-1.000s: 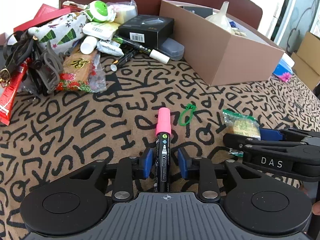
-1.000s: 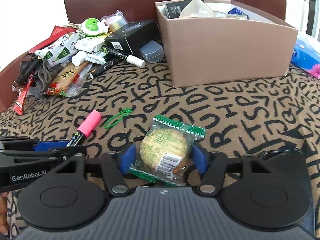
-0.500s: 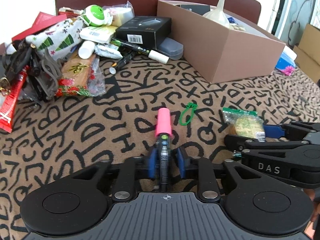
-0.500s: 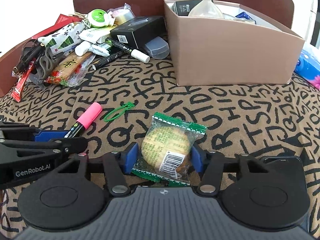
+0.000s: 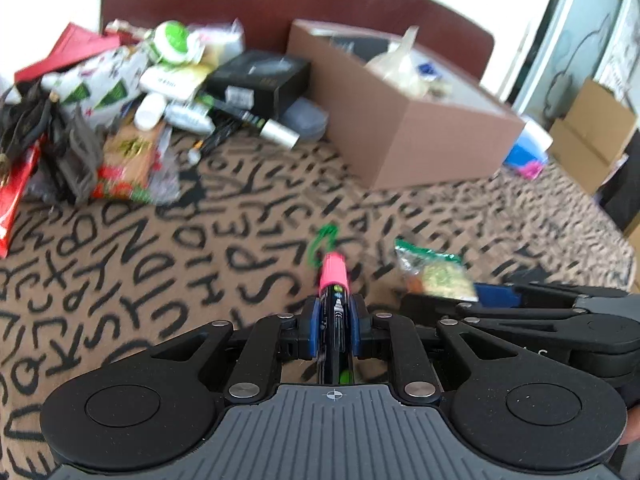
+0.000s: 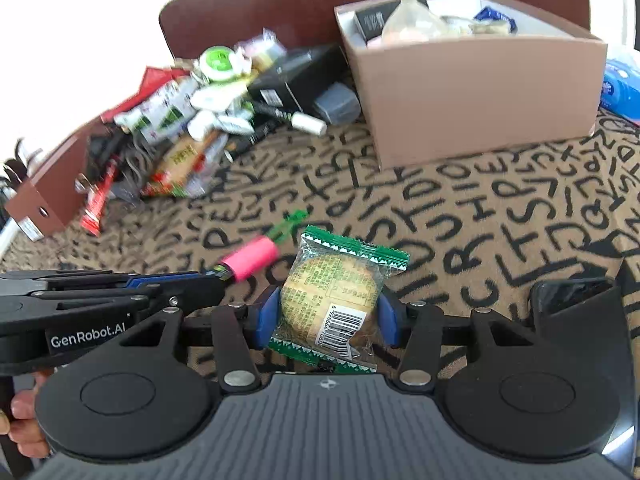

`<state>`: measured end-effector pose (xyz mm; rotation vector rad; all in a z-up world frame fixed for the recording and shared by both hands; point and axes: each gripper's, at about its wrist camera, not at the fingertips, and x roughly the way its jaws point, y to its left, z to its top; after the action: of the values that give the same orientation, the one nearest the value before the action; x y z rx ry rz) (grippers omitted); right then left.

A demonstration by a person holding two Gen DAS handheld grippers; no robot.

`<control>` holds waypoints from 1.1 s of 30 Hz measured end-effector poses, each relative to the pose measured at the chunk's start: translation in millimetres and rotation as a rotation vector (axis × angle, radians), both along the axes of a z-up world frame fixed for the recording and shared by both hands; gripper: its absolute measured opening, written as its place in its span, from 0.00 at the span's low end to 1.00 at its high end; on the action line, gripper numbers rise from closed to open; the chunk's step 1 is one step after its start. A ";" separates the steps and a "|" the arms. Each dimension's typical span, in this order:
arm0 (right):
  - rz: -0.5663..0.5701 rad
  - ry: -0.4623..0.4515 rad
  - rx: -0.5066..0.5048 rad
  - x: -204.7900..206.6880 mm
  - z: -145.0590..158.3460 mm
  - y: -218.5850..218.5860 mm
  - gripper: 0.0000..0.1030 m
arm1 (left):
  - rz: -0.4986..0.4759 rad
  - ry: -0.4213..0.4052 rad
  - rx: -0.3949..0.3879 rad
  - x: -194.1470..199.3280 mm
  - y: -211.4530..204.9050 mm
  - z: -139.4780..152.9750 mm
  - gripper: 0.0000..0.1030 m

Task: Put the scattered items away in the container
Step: 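Lift the marker and cookie and carry them over the brown box with both tools, then lower the marker into the box and open the left tool while the right tool releases the cookie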

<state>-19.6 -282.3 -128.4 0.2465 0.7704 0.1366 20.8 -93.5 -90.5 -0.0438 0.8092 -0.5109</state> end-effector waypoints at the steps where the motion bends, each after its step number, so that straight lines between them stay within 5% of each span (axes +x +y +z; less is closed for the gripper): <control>1: 0.000 -0.014 0.009 -0.8 5.9 -2.4 0.54 | -0.006 -0.012 -0.005 0.1 -2.1 5.3 0.11; 15: -0.048 -0.252 -0.027 17.1 94.9 -47.4 0.54 | -0.085 -0.228 -0.129 37.6 -54.9 109.9 0.11; 21: -0.127 -0.314 -0.120 47.3 123.7 -80.2 0.54 | -0.099 -0.279 -0.140 67.5 -96.3 137.1 0.11; 33: -0.186 -0.263 -0.295 127.1 104.4 -144.1 0.54 | -0.123 -0.333 -0.103 138.9 -187.6 135.1 0.11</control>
<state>107.6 -426.3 -23.9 0.0180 0.4950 -0.1190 159.7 -281.1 44.7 -0.0033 0.4617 -0.6561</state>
